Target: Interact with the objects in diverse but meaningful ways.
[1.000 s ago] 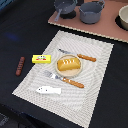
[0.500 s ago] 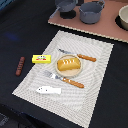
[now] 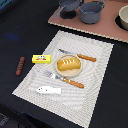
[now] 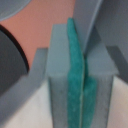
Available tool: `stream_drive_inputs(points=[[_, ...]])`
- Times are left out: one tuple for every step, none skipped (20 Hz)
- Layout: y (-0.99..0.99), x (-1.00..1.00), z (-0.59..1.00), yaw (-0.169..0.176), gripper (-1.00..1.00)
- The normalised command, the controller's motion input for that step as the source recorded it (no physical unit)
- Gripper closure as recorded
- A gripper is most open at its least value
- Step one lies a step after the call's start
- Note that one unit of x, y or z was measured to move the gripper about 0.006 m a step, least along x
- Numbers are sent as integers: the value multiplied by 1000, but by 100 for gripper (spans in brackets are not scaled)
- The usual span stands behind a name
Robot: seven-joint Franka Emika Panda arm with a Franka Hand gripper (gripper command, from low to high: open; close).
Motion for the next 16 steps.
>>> stream_drive_inputs(points=[[0,220,457,223,100],[0,254,397,215,100],[0,286,317,200,100],[0,254,200,158,100],[0,246,83,149,100],[0,234,11,140,100],[0,251,0,130,100],[63,254,0,122,100],[209,329,0,123,100],[283,377,0,122,100],[309,311,-51,107,100],[306,306,-69,106,100],[260,266,-109,100,100],[186,200,-129,85,100],[103,109,-129,65,100],[40,69,-137,50,100]])
